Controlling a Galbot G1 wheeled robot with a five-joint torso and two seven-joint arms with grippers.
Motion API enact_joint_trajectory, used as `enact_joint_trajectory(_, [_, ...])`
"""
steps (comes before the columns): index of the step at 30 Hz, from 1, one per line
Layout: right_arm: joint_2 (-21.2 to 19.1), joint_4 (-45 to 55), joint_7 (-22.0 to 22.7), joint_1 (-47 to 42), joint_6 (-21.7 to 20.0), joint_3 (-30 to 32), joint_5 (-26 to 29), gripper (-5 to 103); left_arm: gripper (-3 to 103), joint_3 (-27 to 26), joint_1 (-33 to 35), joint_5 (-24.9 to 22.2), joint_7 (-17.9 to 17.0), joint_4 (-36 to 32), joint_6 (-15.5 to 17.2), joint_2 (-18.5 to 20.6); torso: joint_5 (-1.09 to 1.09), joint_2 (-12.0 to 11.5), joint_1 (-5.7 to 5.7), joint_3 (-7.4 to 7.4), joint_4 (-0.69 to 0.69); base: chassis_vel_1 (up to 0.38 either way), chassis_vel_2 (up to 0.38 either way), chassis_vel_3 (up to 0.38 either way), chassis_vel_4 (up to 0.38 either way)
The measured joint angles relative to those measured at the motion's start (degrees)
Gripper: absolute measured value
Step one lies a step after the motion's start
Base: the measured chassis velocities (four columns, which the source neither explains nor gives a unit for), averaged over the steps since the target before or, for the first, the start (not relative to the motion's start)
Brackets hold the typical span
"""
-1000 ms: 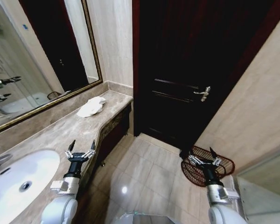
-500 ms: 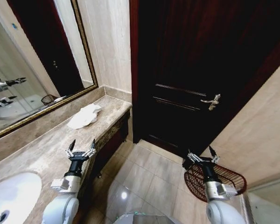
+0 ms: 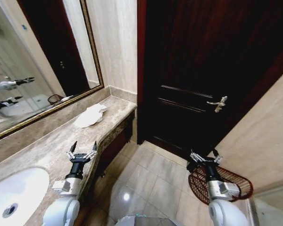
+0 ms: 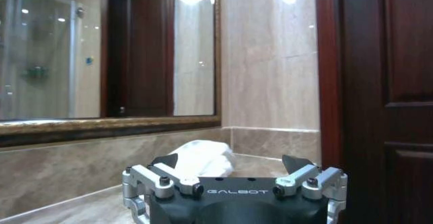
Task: Discard the used towel into the hamper.
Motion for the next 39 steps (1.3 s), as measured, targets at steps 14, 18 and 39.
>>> enact_joint_trajectory(14, [0.35, -0.38, -0.05, -0.20, 0.94, 0.19, -0.05, 100, 100, 0.37, -0.39, -0.65, 0.59, 1.08, -1.56, 0.54, 0.00, 0.00, -0.01, 0.00, 0.02, 0.103, 0.097, 0.097, 0.107])
enact_joint_trajectory(18, [0.73, -0.50, 0.23, 0.41, 1.30, 0.02, 0.45, 100, 100, 0.32, -0.44, -0.86, 0.59, 1.38, -1.87, 0.76, 0.00, 0.00, -0.01, 0.00, 0.02, 0.052, 0.065, 0.054, 0.033])
enact_joint_trajectory(39, [2.08, -0.12, 0.08, -0.20, 1.87, -0.52, -1.55, 100, 100, -0.01, -1.39, -1.67, 0.11, 2.42, -0.85, 2.84, 0.01, -0.02, 0.03, 0.01, 0.01, -0.125, 0.119, 0.126, -0.127])
